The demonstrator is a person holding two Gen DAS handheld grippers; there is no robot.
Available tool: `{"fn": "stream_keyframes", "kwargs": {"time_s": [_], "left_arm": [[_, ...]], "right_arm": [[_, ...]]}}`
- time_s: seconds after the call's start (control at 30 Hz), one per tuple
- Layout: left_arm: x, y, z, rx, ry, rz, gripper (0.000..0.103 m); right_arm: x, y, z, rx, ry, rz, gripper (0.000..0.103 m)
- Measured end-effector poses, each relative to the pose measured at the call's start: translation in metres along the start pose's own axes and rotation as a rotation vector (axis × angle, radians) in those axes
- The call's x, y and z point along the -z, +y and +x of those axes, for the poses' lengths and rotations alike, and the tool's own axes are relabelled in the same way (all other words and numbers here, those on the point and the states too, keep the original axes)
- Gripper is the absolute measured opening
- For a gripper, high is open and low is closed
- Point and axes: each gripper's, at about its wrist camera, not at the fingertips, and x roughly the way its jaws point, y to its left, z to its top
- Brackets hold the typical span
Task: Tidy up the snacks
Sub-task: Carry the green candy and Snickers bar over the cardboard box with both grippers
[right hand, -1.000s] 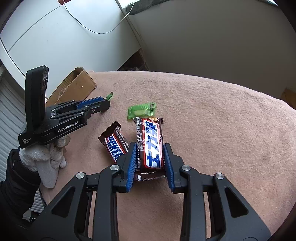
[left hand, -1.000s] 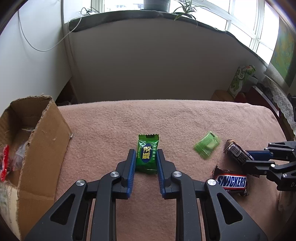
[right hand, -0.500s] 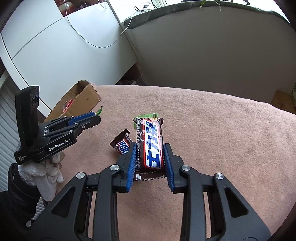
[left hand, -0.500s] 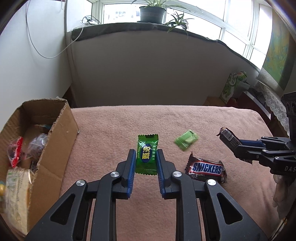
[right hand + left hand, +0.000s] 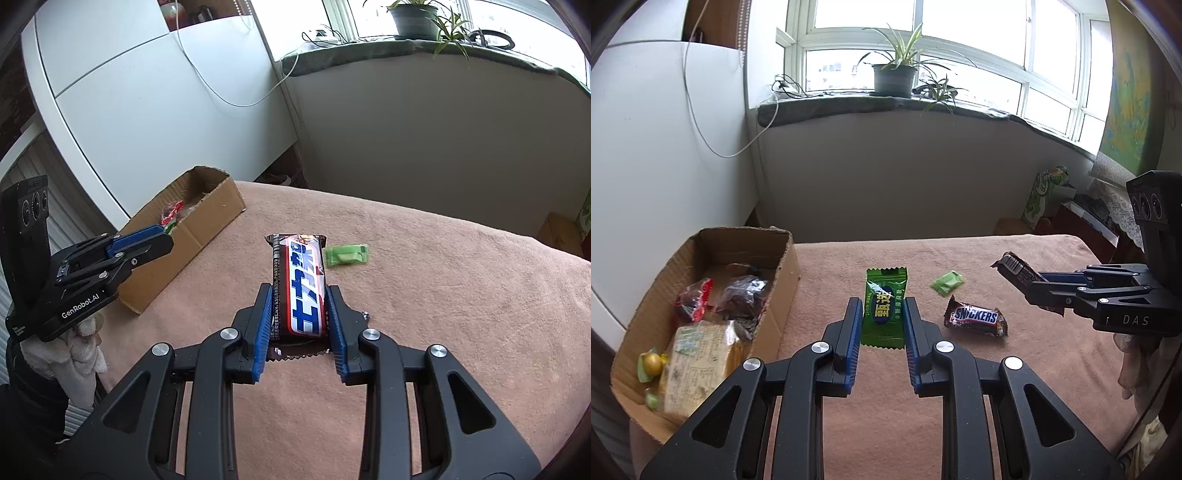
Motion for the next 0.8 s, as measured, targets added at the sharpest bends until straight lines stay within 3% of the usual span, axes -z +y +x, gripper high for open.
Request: {"fn": "stream_keyframes", "kwargs": {"time_s": [0.47,0.8], "left_arm": [[0.031,0.068,-0.043,-0.074,-0.018,-0.11,0.02],[0.045,0.125,-0.053,-0.145,-0.023,-0.202,0.02]], "right_arm": [[-0.026,0.078,0.016,-0.04,-0.009,-0.116,0.03],[-0.048,0.129,0.059,-0.08,0.009,-0.157,0.03]]}}
